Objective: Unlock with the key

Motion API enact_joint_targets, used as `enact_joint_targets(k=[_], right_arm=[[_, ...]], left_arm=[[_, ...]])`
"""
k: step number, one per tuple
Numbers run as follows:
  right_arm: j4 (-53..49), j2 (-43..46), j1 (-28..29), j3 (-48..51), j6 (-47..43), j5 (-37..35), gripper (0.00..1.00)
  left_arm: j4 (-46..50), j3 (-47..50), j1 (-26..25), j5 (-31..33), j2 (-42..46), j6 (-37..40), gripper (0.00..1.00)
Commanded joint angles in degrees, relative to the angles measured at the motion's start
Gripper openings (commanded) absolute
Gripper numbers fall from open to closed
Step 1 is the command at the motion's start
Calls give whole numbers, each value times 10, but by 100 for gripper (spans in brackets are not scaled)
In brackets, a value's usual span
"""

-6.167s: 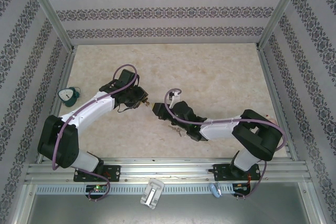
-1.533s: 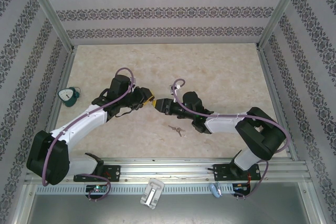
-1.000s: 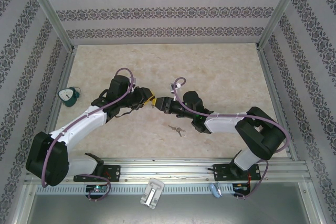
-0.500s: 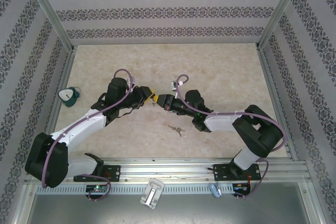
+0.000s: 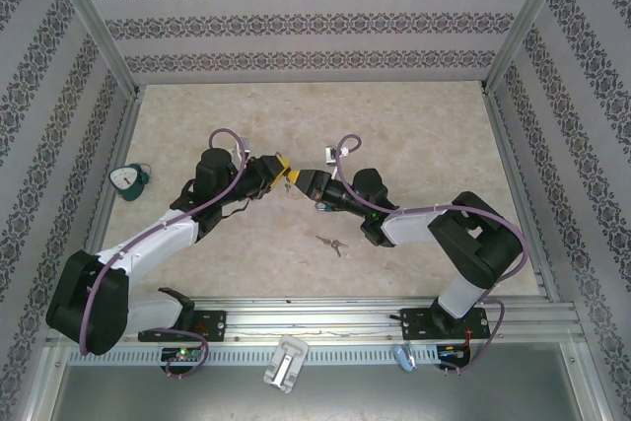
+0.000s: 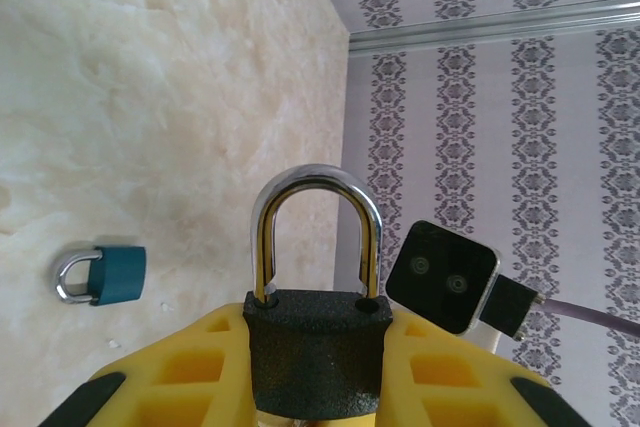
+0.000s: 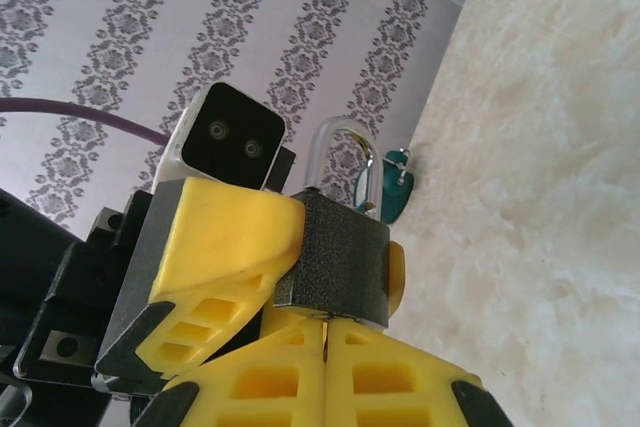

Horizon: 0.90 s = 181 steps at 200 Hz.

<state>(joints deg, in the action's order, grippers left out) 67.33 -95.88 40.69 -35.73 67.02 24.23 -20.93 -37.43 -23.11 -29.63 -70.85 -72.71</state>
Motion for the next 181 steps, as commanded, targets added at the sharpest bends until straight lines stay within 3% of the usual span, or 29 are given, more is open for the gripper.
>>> enact_joint_targets(k=[1, 26, 47, 113, 145, 181], right_arm=[[59, -21, 9, -5, 25, 48, 0], [49, -18, 9, -9, 20, 48, 0], [5, 0, 7, -4, -5, 38, 10], [-149, 76, -5, 24, -97, 3, 33], [-230, 116, 0, 20, -154, -29, 38], [-244, 137, 19, 22, -201, -70, 45]], left_arm=[[-112, 1, -9, -61, 14, -26, 9], [-103, -2, -10, -64, 15, -25, 9], [-63, -9, -9, -50, 26, -14, 10], [206, -65, -7, 24, 50, 34, 15], [249, -67, -6, 30, 37, 9, 16], [292, -77, -6, 34, 24, 1, 16]])
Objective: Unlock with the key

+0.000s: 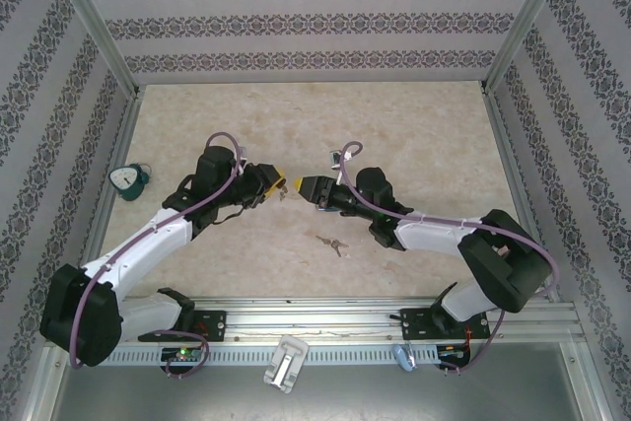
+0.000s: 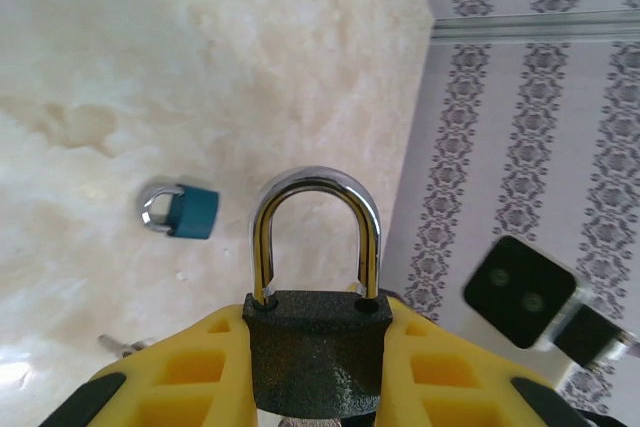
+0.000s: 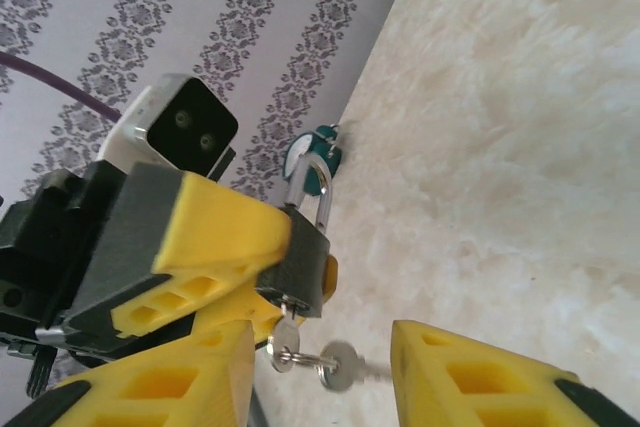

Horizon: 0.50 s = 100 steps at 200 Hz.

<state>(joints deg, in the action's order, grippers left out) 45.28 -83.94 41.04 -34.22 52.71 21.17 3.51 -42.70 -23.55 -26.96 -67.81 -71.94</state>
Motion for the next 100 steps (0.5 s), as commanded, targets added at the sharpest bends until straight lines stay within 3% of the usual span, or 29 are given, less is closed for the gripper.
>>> enact_joint_targets(k=[1, 100], right_arm=[[-24, 17, 16, 7, -60, -41, 45], [91, -47, 72, 6, -96, -113, 54]], left_arm=[[48, -24, -2, 7, -6, -6, 16], [46, -39, -2, -3, -17, -24, 16]])
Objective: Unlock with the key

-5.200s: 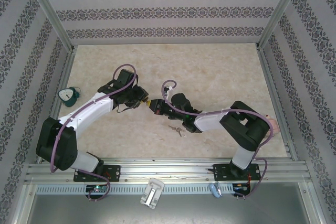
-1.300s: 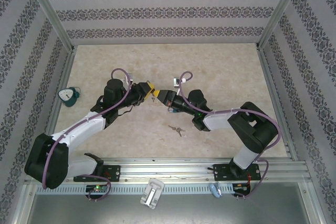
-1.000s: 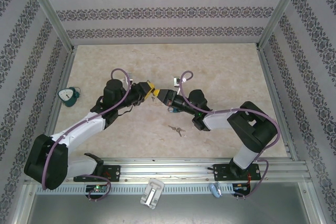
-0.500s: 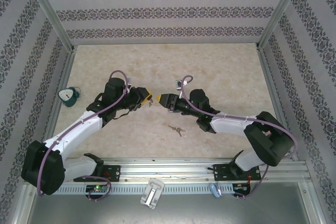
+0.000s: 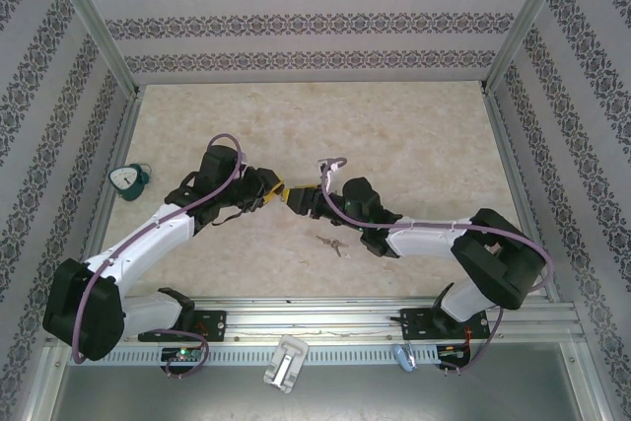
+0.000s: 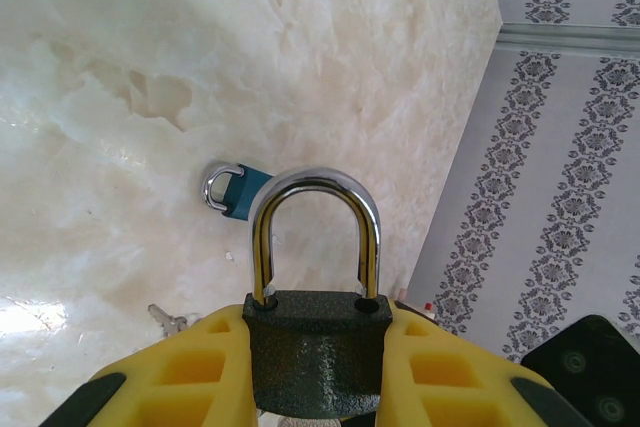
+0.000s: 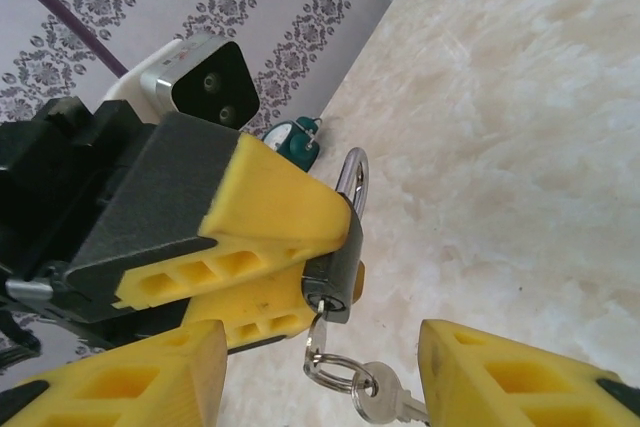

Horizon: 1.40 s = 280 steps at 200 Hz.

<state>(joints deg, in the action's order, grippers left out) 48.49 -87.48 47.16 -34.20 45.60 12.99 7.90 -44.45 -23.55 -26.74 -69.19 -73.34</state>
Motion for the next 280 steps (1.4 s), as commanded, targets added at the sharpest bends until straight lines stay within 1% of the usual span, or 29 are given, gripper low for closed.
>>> enact_joint_targets(k=[1, 82, 131, 185, 201, 215, 223, 234, 252, 275, 280], right_arm=[[58, -12, 11, 6, -25, -31, 54], [70, -47, 23, -14, -32, -39, 53], [70, -58, 25, -27, -35, -44, 50], [74, -77, 25, -43, -35, -50, 38], [75, -80, 25, -45, -36, -60, 30], [79, -80, 25, -43, -37, -69, 20], [79, -78, 26, -42, -39, -70, 15], [74, -75, 25, -42, -41, -70, 11], [60, -66, 25, -39, -46, -72, 6], [50, -54, 22, -28, -49, -69, 4], [49, -52, 20, -26, -49, -67, 4]], left_arm=[[2, -22, -2, -6, -3, -10, 16], [-25, -16, -2, -22, -10, -26, 17], [-33, -12, -2, -30, -8, -30, 18], [-69, 4, -2, -46, -5, -58, 19], [-75, 5, -2, -50, -3, -65, 19], [-75, 4, -2, -49, 0, -65, 20], [-74, 5, -2, -47, 2, -64, 22], [-71, 5, -2, -44, 5, -61, 25], [-69, 9, 0, -40, 7, -55, 32], [-67, 16, 3, -38, 12, -49, 46], [-62, 16, 6, -37, 13, -46, 48]])
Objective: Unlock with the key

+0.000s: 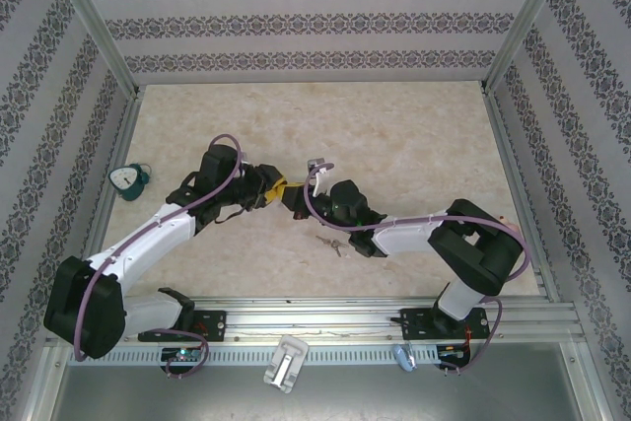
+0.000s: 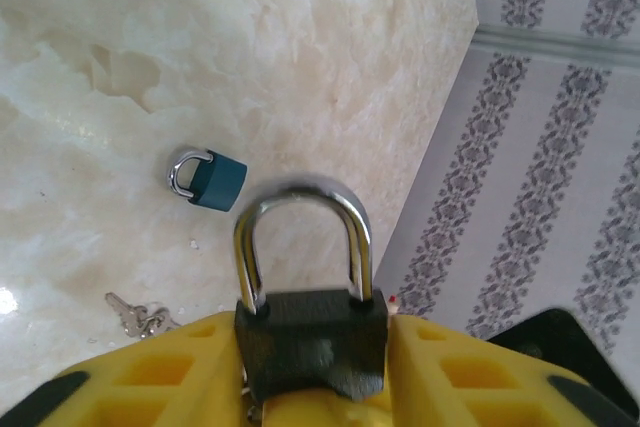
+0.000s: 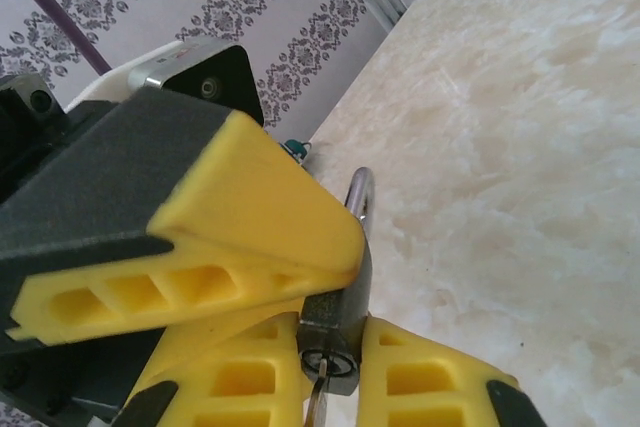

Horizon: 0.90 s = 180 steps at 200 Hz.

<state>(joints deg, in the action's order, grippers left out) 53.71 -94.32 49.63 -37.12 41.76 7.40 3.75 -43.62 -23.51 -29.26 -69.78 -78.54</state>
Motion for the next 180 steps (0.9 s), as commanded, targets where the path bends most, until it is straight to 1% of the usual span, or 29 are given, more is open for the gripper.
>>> enact_joint_targets(k=[1, 39, 69, 86, 109, 125, 136, 160, 180], right_arm=[[-4, 17, -5, 4, -11, -11, 4], [-21, 41, -21, 17, -12, 29, 4], [-41, 66, -54, 10, -18, 116, 3], [-63, 78, -72, -3, -24, 172, 3], [-83, 89, -93, -23, -30, 254, 3], [-93, 93, -104, -35, -32, 303, 3], [-101, 94, -108, -43, -33, 330, 3], [-104, 99, -111, -52, -39, 362, 3], [-104, 106, -113, -55, -42, 376, 3]], left_arm=[[-18, 8, 6, -12, 20, 6, 48], [55, -4, 32, 16, 65, 65, 54], [114, -15, 65, 23, 102, 128, 56], [178, -44, 82, 24, 103, 199, 58], [232, -91, 95, -5, 87, 281, 61], [249, -115, 94, -30, 74, 320, 62], [257, -130, 95, -43, 66, 339, 66], [258, -144, 95, -76, 53, 361, 66], [277, -156, 95, -89, 39, 381, 65]])
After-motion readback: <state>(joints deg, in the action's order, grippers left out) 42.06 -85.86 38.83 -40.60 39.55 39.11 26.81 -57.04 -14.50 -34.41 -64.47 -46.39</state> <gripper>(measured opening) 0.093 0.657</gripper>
